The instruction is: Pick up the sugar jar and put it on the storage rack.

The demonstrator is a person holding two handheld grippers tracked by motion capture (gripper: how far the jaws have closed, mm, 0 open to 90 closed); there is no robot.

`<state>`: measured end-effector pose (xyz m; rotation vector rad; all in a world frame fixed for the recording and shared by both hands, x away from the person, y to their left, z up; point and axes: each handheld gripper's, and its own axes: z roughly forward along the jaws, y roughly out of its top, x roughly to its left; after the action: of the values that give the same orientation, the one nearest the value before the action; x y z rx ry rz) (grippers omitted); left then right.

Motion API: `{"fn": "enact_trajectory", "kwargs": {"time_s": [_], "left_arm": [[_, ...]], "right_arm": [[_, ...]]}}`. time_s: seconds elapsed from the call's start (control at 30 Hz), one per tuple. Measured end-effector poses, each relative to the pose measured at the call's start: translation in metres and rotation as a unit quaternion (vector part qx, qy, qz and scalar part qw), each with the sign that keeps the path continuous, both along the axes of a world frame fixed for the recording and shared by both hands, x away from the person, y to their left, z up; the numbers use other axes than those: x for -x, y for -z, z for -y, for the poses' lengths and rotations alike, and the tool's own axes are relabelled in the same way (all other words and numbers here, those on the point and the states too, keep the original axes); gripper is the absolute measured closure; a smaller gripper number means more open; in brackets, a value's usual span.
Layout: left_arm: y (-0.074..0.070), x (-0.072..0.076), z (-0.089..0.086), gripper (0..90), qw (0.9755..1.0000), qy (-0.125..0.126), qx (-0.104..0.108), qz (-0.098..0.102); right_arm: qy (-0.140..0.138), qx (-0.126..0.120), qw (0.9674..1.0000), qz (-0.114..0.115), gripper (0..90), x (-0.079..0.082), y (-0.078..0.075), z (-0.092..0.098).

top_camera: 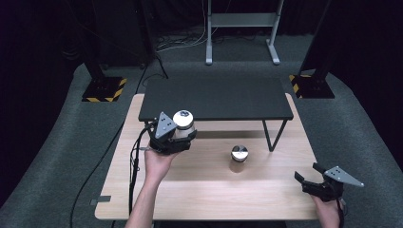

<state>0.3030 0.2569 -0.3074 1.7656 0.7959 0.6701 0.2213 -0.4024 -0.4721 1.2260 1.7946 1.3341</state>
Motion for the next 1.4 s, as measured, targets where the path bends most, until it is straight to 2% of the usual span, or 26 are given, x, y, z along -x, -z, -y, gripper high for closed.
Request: {"fn": "enact_trajectory", "kwargs": {"time_s": [0.33, 0.6, 0.7, 0.87, 0.97, 1.17, 1.3, 1.4], "left_arm": [[-0.026, -0.017, 0.006, 30.9, 1.0, 0.003, 0.004, -0.002], [-0.041, -0.04, 0.017, 30.9, 0.9998, -0.02, -0.003, -0.007], [-0.043, -0.052, 0.021, 30.9, 0.9995, -0.03, -0.001, -0.011], [-0.047, -0.067, 0.031, 30.9, 0.9989, -0.045, -0.01, -0.008], [-0.049, -0.076, 0.034, 30.9, 0.9985, -0.051, -0.005, -0.016], [-0.053, -0.091, 0.044, 30.9, 0.9975, -0.067, -0.01, -0.022], [-0.049, -0.1, 0.046, 30.9, 0.9962, -0.08, 0.004, -0.034], [-0.047, -0.104, 0.048, 30.8, 0.9962, -0.08, 0.002, -0.036]], "right_arm": [[-0.001, 0.001, 1.0, -0.001, 7.4, -0.001, 0.0, -0.001], [-0.004, 0.003, 1.0, 0.0, 7.4, -0.001, -0.001, -0.001], [-0.004, 0.003, 1.0, -0.001, 7.4, -0.001, -0.001, -0.002], [-0.005, 0.003, 1.0, 0.001, 7.4, -0.002, -0.001, -0.002], [-0.005, 0.002, 1.0, 0.001, 7.4, -0.002, -0.001, -0.001], [-0.004, 0.001, 1.0, 0.003, 7.4, -0.002, 0.0, 0.0], [-0.002, 0.003, 1.0, 0.004, 7.5, -0.002, 0.0, -0.002], [-0.003, 0.003, 1.0, 0.005, 7.5, -0.002, 0.0, -0.001]]}}
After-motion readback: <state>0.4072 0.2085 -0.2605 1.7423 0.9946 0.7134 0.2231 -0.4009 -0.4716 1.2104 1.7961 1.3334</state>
